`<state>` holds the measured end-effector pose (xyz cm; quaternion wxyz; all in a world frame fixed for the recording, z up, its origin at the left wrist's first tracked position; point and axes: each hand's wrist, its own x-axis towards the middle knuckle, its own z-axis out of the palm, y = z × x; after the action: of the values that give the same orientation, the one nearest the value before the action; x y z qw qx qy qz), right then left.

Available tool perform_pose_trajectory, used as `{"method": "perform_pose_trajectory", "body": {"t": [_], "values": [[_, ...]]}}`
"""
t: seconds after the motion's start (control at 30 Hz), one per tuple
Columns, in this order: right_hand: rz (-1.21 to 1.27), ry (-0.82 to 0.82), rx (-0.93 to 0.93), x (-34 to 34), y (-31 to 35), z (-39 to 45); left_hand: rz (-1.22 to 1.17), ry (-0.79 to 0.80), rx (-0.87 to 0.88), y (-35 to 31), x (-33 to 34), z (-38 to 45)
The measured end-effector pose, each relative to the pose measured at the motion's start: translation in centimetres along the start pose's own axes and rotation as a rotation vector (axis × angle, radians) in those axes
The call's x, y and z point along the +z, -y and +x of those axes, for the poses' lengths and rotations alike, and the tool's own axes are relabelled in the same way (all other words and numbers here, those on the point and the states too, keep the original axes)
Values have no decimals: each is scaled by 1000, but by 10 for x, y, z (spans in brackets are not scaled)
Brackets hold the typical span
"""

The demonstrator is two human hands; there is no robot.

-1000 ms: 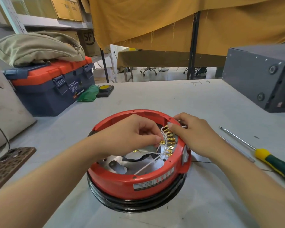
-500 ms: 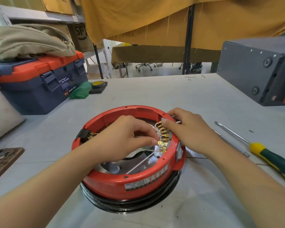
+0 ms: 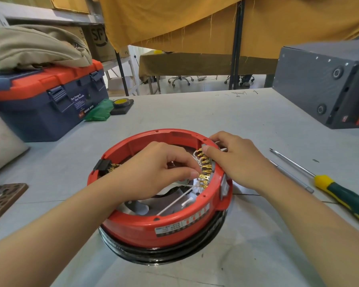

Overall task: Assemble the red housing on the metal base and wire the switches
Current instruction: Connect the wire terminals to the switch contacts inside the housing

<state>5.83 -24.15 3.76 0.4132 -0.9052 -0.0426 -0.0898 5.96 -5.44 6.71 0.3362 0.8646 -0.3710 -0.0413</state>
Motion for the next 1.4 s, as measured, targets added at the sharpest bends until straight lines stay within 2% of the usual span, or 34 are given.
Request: {"method": "perform_pose_trajectory", "body": {"t": [0.17, 0.43, 0.7, 1.4], "values": [[8, -1, 7, 0, 0, 0, 25, -9, 23, 0, 2, -1], [-21, -14, 5, 2, 2, -1, 229, -35, 172, -7, 4, -2], [-25, -34, 4, 4, 3, -2, 292, -47, 202, -9, 6, -3], [-49, -88, -4, 9, 3, -2, 293, -78, 245, -10, 11, -1]]}}
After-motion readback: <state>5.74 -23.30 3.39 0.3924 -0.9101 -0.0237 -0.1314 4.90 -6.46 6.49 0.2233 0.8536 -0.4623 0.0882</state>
